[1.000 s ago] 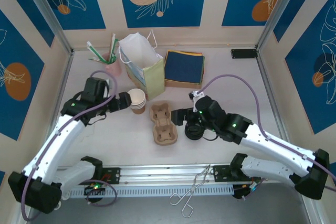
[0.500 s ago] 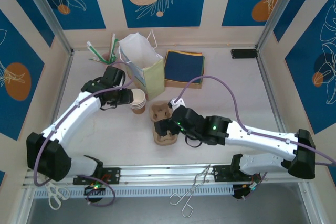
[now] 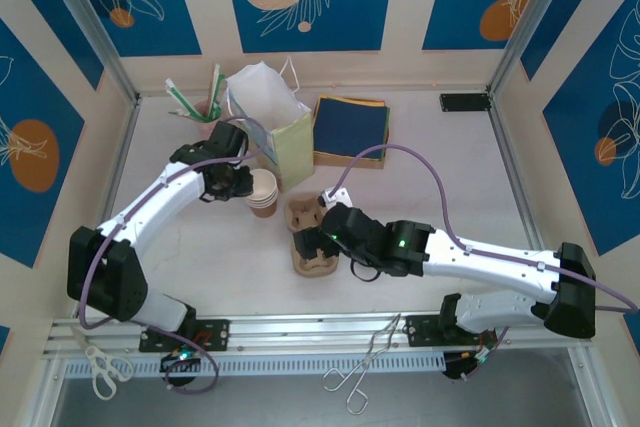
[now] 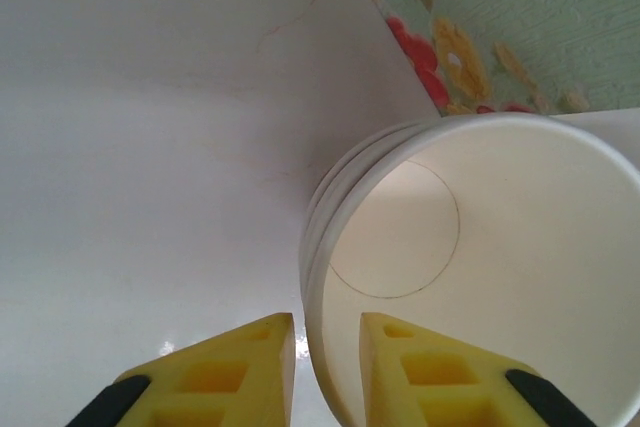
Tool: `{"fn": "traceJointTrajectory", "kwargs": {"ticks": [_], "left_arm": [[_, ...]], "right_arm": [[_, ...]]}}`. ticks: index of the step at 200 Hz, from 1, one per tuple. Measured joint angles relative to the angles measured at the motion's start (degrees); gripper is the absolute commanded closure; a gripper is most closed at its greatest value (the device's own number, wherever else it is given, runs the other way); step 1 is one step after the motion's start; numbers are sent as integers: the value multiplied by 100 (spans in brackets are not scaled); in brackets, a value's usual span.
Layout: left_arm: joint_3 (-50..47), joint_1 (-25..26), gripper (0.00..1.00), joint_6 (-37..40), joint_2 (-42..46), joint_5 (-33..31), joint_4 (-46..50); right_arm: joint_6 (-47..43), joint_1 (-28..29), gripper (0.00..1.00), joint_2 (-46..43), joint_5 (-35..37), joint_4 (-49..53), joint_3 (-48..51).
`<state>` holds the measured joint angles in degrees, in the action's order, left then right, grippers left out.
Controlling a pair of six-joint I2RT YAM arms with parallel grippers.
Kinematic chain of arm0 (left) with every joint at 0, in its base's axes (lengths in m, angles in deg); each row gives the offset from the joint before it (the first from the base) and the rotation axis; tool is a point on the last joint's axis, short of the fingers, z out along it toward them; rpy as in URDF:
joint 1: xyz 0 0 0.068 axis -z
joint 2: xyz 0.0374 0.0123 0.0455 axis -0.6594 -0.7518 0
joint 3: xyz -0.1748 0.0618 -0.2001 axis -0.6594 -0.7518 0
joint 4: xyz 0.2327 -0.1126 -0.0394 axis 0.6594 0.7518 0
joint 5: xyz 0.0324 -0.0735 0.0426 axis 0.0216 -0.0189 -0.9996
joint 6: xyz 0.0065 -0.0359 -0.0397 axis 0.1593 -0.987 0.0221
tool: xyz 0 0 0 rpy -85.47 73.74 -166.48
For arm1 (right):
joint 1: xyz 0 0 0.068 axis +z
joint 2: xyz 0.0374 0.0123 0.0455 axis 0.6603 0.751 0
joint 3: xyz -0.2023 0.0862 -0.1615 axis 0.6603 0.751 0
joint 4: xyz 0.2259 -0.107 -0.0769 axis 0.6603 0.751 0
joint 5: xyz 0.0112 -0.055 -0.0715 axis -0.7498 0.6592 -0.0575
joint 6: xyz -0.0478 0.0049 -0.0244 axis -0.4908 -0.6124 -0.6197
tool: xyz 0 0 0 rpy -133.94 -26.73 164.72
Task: Pack the takeout coffee
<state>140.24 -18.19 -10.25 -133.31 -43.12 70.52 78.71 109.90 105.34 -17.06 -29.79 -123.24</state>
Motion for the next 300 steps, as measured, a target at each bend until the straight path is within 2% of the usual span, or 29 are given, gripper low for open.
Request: {"fn": "traceJointTrajectory", "kwargs": {"ticks": [100, 111, 185, 198, 300], "left_arm": [[13, 0, 86, 2, -20, -11, 0], [22, 0, 90, 2, -20, -15, 4], [214, -7, 92, 0, -13, -15, 153], [249, -26, 96, 2, -13, -11, 153], [278, -448, 96, 0, 223, 205, 157]], "right_arm": [[4, 0, 1, 0, 22, 81, 0], [20, 0, 1, 0, 22, 81, 0], [127, 0, 1, 0, 50, 83, 2], [131, 0, 1, 0, 66, 83, 2], [181, 0, 1, -33, 107, 101, 17]]}}
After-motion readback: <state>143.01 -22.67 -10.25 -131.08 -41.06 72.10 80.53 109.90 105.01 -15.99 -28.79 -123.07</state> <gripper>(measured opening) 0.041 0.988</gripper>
